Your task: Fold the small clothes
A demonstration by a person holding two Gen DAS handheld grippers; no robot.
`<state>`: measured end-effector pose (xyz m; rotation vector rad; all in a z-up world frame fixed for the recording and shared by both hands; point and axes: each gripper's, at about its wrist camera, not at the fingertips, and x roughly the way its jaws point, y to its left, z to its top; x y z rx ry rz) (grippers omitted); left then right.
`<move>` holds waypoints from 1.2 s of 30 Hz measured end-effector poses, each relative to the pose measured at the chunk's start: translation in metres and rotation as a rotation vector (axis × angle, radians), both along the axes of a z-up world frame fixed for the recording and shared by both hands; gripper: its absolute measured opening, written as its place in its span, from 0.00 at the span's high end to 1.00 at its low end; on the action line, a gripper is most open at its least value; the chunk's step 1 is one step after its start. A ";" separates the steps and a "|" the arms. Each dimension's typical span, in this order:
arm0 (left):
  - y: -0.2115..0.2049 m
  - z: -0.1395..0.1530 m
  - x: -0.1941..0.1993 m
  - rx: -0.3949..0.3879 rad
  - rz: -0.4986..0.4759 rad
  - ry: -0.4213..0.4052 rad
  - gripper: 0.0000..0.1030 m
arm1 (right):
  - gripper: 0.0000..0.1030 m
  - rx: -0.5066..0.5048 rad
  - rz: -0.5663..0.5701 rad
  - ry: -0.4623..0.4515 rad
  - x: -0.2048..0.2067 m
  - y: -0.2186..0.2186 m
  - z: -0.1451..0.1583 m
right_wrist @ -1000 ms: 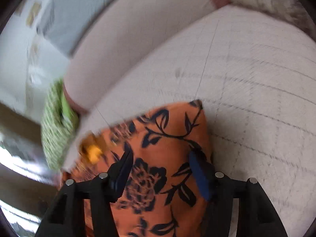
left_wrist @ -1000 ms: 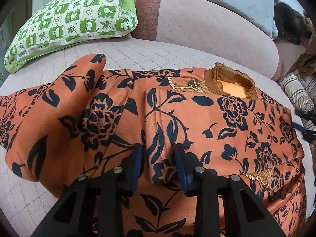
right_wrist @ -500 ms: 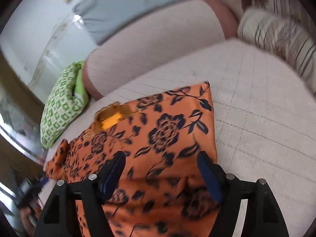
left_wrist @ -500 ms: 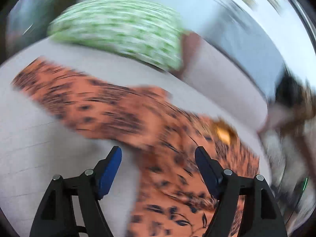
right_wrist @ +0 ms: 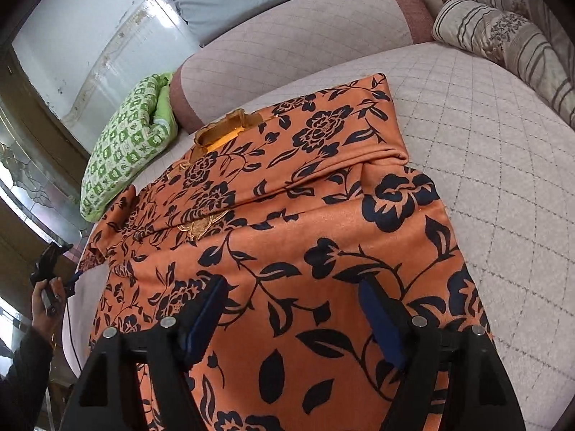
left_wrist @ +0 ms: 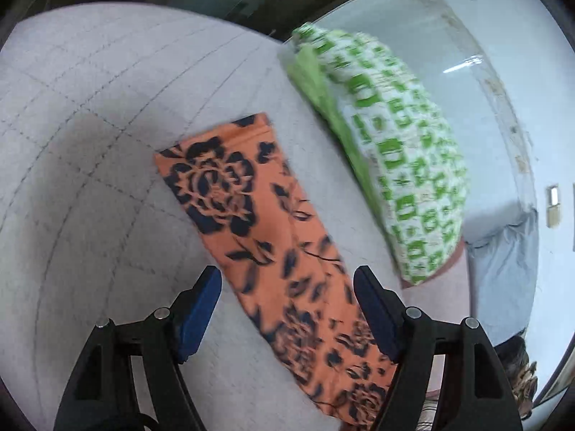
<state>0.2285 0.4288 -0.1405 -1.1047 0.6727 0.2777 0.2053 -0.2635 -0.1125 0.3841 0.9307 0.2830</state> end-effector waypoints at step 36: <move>-0.507 0.130 0.022 0.847 -1.054 -0.204 0.38 | 0.24 0.174 -0.063 -0.074 -0.022 -0.038 0.007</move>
